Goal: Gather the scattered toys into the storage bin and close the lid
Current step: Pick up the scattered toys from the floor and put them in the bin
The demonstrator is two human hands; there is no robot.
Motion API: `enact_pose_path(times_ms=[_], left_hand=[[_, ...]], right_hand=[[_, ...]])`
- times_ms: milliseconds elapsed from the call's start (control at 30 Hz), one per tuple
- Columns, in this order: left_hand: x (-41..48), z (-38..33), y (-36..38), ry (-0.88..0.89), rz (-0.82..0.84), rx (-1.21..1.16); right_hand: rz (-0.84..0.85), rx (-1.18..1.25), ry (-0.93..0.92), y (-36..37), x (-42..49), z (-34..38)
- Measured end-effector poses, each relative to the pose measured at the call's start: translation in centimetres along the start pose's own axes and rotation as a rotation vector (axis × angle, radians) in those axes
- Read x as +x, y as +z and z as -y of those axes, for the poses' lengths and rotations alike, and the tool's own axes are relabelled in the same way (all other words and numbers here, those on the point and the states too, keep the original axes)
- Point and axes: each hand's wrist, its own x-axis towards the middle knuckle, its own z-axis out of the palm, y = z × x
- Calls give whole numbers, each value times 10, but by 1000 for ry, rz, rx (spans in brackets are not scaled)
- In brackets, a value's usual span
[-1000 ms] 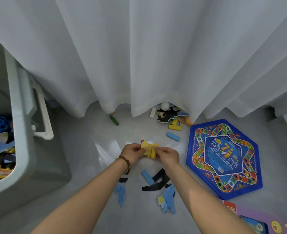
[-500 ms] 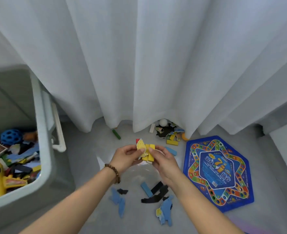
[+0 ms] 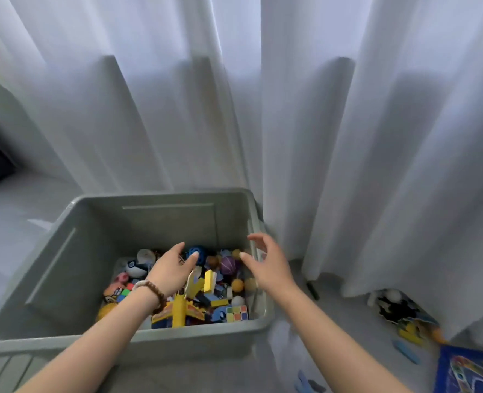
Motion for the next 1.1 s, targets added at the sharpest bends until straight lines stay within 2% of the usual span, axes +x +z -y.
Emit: enact_pose_path(times_ms=[100,200,300,400,500,567,633,733,833,1000,1100], left_hand=[[-3,-13,17,237,-70,188],[-15,-49,57,475,-85,196],[-32,-84,111,720,34,180],[-46,-94,170,818,267,199],[-55,-78,227,699,462,260],[-57,-58,260,565,549,316],[-60,-39,286,418,586,314],[-65,-21,314,241,601,210],[-74,-12,334,208,618,141],[-79,-4,353,139,620,-2],[-83,0,362,116,623,-76]], right_hand=[[-61,-177,-28,-32,-12,-37],[-104,-267,6,-78,-36,-93],[-141,-338,153,-129,-73,-152],[-43,-403,313,-166,-115,-205],[45,-401,439,-180,-143,-248],[19,-352,493,-179,-154,-268],[-3,-342,525,-173,-160,-282],[126,-451,527,-157,-164,-299],[228,-626,500,-139,-166,-311],[50,-673,364,-127,-162,-321],[31,-644,358,-133,-163,-327]])
